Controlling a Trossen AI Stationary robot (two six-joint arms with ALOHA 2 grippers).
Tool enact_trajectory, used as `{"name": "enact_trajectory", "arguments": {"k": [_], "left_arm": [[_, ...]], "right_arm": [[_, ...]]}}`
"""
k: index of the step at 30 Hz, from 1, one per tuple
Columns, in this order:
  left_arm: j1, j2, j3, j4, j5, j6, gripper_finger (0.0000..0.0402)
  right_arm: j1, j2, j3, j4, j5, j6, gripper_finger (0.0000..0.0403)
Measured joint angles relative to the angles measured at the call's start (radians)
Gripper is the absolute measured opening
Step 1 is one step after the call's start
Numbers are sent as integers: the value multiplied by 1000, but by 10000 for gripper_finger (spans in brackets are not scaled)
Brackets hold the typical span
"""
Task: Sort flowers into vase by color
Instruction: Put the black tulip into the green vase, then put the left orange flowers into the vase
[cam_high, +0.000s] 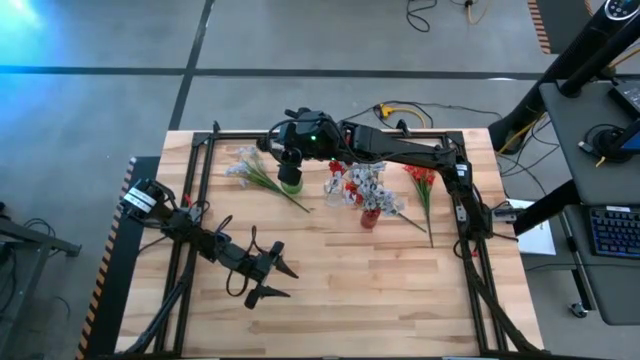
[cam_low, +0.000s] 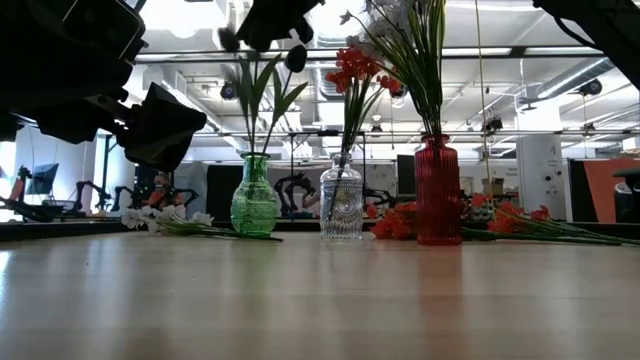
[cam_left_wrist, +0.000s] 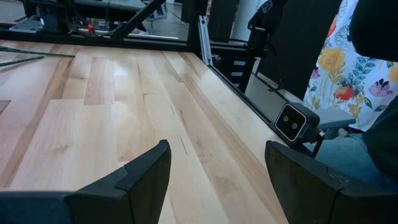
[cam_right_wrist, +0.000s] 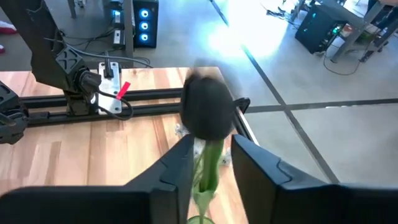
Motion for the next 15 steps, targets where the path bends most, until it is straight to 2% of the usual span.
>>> {"name": "enact_trajectory", "arguments": {"k": [6, 15], "left_arm": [[0, 0, 0, 0, 0, 0, 242], [0, 0, 0, 0, 0, 0, 242]], "right_arm": [[0, -1, 0, 0, 0, 0, 144], [2, -6, 26, -2, -1, -2, 170]]}}
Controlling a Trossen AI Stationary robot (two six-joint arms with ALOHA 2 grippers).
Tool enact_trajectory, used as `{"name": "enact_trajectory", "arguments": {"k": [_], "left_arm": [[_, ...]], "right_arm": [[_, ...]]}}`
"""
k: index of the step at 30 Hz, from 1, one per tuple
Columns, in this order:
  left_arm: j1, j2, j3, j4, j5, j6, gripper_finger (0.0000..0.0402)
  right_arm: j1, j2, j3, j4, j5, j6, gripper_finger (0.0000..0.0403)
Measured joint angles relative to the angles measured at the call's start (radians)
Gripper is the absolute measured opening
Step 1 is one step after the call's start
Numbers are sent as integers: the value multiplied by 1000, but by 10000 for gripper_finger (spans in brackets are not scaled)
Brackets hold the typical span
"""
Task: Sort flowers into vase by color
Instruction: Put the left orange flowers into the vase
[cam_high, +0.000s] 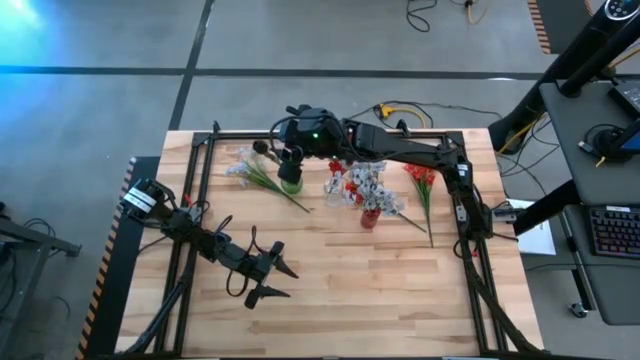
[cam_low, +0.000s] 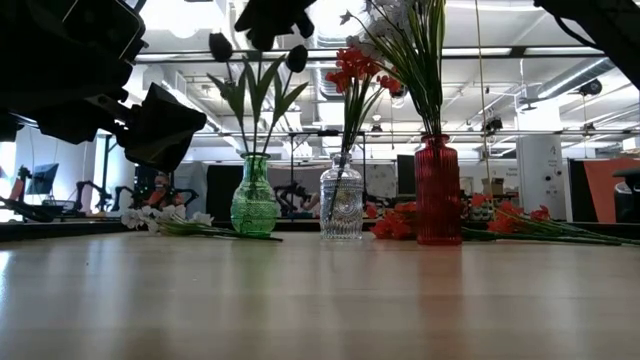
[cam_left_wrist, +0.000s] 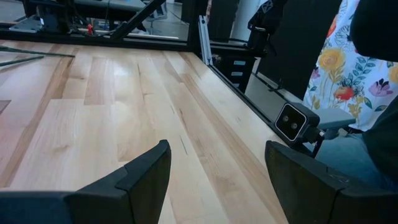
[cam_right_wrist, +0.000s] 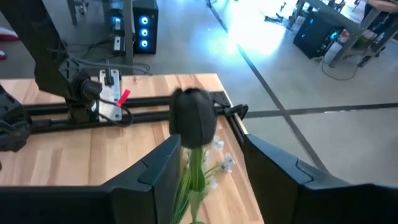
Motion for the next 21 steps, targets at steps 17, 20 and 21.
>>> {"name": "enact_trajectory", "arguments": {"k": [17, 20, 21], "left_arm": [[0, 0, 0, -1, 0, -3, 242], [0, 0, 0, -1, -1, -3, 242], [0, 0, 0, -1, -4, -3, 242]], "right_arm": [[25, -23, 74, -52, -1, 19, 195], [43, -50, 76, -55, -1, 18, 195], [50, -59, 76, -55, -1, 18, 194]]}}
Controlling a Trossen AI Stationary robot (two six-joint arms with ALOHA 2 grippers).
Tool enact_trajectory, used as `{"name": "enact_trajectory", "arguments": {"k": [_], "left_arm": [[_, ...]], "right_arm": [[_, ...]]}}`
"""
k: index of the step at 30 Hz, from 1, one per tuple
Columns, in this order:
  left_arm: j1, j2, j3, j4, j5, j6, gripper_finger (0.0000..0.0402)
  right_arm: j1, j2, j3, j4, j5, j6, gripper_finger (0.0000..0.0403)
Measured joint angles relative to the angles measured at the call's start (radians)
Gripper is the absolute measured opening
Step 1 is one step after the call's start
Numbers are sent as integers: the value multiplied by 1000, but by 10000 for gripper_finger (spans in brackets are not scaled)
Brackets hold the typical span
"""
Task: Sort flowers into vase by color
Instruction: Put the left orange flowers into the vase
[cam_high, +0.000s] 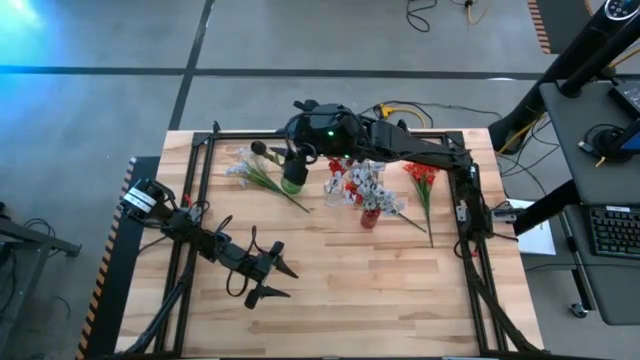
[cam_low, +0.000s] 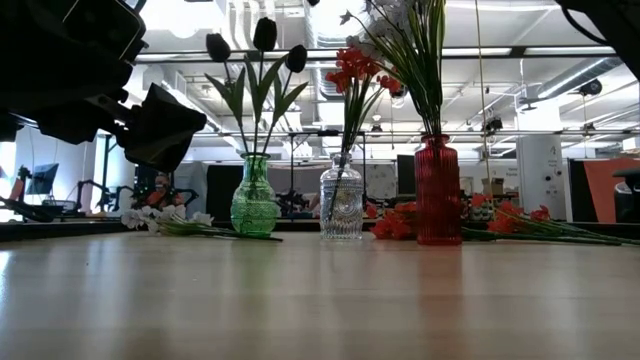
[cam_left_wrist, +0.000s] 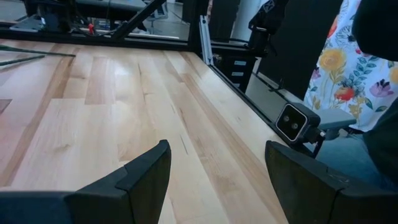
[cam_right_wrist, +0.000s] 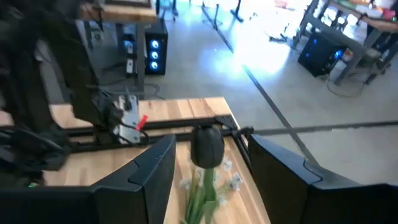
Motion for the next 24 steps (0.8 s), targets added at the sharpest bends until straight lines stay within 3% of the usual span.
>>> {"name": "enact_trajectory", "arguments": {"k": [12, 24], "left_arm": [[0, 0, 0, 2, -15, 0, 242], [2, 0, 19, -3, -24, 3, 242]], "right_arm": [[150, -117, 1, -132, 0, 71, 194], [344, -152, 1, -484, -1, 360, 194]]}}
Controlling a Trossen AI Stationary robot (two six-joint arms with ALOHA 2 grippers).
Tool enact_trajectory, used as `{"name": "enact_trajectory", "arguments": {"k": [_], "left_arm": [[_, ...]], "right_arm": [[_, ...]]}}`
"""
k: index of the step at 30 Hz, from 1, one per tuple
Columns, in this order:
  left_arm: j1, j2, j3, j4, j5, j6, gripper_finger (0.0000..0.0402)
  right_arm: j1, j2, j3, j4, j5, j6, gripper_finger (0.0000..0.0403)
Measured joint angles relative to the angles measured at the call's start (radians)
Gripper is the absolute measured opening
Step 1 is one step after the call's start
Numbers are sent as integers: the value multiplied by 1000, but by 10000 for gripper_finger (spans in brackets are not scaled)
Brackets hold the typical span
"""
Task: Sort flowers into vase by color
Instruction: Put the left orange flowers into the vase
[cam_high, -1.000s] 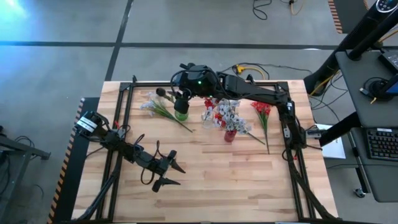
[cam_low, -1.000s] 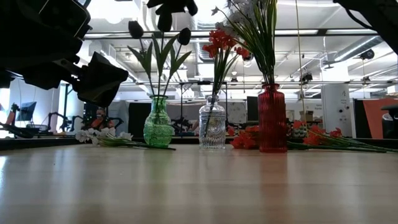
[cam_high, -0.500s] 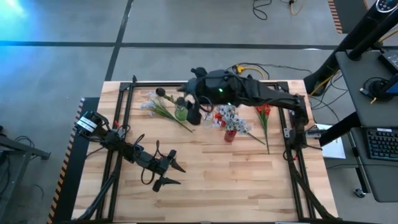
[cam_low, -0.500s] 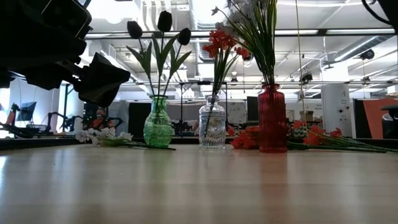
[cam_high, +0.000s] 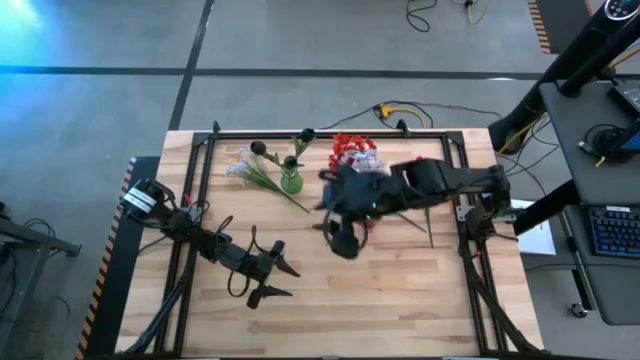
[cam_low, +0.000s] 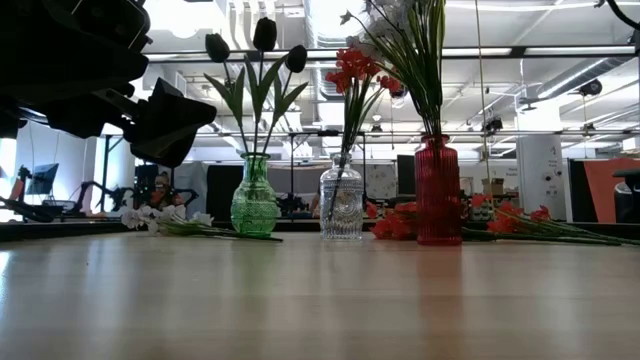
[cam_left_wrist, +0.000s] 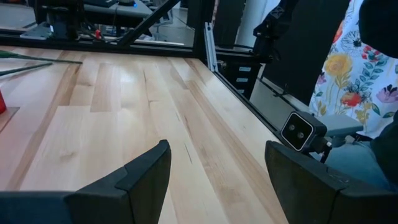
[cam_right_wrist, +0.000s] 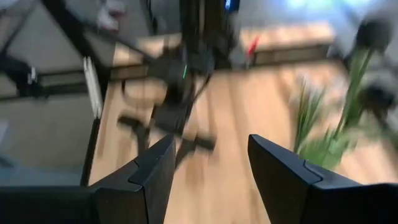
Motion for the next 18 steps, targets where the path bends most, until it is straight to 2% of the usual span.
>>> {"name": "enact_trajectory", "arguments": {"k": [9, 14, 18], "left_arm": [[0, 0, 0, 0, -16, 0, 242], [0, 0, 5, -1, -16, -3, 242], [0, 0, 19, -2, -16, -3, 242]], "right_arm": [[135, 0, -1, -336, 0, 232, 194], [210, 0, -4, -419, 12, 337, 194], [271, 0, -10, -458, 94, 398, 194]]}}
